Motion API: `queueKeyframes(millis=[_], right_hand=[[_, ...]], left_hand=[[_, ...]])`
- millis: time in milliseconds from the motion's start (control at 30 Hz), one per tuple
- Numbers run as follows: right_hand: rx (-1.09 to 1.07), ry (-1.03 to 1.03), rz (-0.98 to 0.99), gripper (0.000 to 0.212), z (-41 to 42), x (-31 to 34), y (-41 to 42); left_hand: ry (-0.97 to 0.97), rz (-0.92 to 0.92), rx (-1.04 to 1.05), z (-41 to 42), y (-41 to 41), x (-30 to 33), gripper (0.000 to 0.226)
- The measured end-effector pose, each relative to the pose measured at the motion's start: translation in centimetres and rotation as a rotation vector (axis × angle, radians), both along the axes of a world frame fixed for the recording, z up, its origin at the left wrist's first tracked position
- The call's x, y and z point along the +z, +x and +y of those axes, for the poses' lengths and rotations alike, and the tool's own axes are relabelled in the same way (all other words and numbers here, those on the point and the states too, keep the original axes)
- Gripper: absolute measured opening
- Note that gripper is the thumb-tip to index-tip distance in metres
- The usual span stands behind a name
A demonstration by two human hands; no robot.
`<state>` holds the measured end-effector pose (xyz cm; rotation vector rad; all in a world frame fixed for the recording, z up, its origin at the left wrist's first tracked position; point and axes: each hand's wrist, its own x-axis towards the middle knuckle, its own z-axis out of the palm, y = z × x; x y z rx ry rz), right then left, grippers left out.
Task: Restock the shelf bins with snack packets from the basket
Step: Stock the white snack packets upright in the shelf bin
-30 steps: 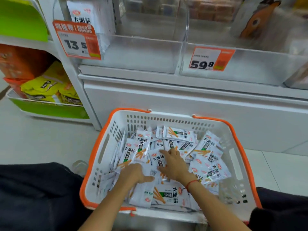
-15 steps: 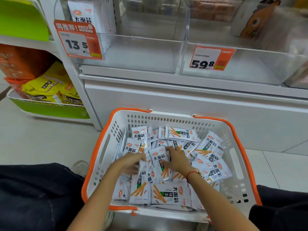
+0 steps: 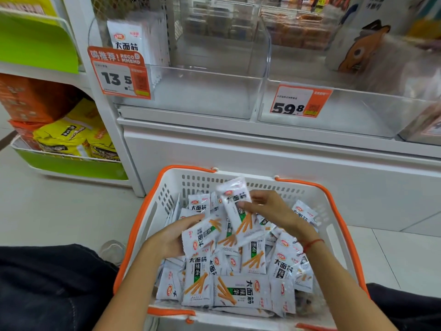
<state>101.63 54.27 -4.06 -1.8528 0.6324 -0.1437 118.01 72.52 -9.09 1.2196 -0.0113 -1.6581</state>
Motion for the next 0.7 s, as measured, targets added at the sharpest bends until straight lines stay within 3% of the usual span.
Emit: queueKeyframes(millis=[133, 200, 300, 367, 500, 567, 700], right_hand=[[0.284, -0.11, 0.146, 0.003, 1.1, 0.8, 1.2], [0.249, -0.114, 0.14, 0.017, 1.4, -0.1, 1.1], [0.057, -0.023, 0.063, 0.022, 1.4, -1.9, 0.2], [-0.067, 0.076, 0.02, 0.04, 1.6, -2.8, -0.1], [-0.127, 0.122, 0.084, 0.032, 2.4, -4.3, 0.5], [-0.162, 0.045, 0.1, 0.027, 2.9, -4.8, 0.9], [-0.362, 0.013, 0.037, 0.039, 3.6, -5.8, 1.3]], left_hand=[[-0.117, 0.126, -0.048, -0.8, -1.1, 0.6, 0.032], [-0.145, 0.248, 0.0, -1.0, -1.3, 0.0, 0.04], [-0.142, 0.306, 0.089, -1.0, -1.4, -0.8, 0.076], [-0.155, 0.183, 0.065, -1.3, -1.9, -0.8, 0.082], [-0.108, -0.445, -0.015, -2.4, -2.9, -1.0, 0.042], [-0.104, -0.519, 0.034, -2.7, -2.9, -1.1, 0.035], [-0.048, -0.571, 0.015, -3.5, -3.6, -0.8, 0.05]])
